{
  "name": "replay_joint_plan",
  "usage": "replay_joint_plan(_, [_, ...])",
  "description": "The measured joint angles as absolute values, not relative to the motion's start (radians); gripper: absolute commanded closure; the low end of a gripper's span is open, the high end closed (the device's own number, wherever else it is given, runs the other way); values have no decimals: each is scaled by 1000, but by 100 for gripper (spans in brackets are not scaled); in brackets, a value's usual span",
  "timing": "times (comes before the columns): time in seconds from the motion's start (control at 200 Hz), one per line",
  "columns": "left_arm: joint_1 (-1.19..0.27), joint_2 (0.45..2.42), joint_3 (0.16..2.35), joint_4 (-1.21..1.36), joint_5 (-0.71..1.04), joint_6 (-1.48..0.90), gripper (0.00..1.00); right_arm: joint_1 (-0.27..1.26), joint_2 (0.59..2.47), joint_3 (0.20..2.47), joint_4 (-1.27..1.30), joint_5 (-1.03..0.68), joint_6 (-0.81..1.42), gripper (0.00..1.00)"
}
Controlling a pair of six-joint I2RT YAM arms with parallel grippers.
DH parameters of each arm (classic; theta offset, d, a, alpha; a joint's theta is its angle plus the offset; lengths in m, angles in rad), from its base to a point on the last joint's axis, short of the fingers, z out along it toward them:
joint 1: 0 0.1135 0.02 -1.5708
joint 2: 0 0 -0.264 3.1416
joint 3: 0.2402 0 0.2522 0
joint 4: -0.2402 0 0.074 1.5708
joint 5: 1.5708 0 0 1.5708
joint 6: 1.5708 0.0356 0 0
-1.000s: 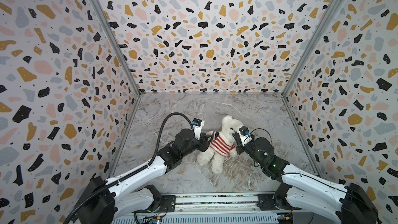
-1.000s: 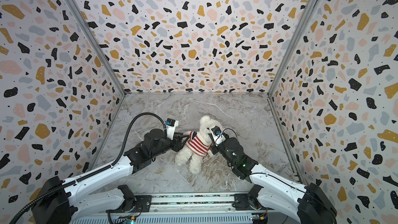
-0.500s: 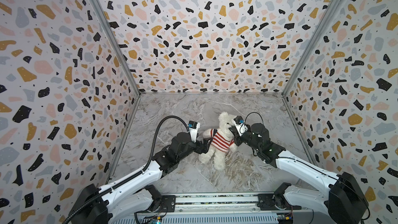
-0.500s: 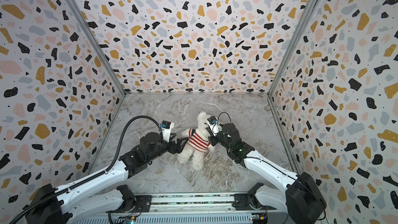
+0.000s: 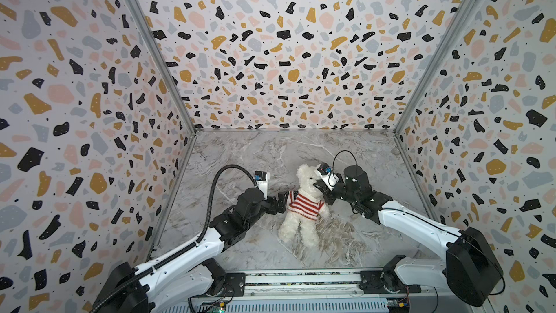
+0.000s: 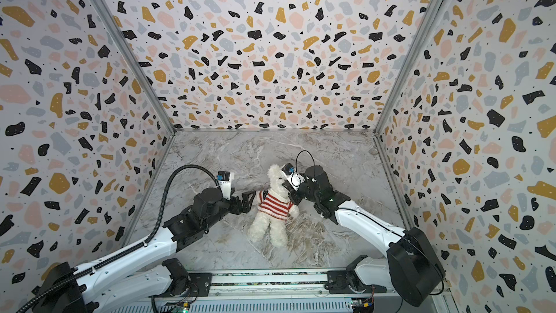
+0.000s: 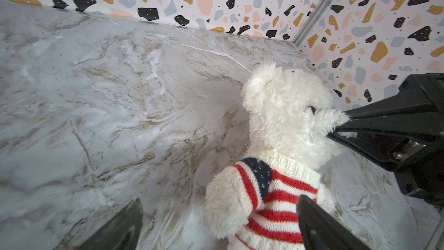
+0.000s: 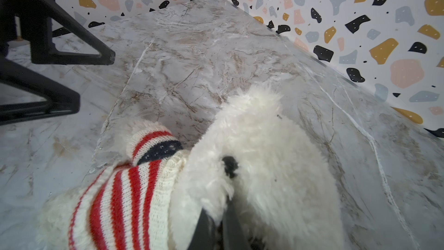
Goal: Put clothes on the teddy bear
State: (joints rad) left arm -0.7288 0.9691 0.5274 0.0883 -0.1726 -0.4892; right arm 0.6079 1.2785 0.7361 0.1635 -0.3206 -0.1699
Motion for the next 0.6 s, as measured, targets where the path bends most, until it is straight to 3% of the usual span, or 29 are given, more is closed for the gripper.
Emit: replay_joint_plan(0.601, [-719,964,511,83,-212,-517,0,601,1494,920,73,-443,-405,100])
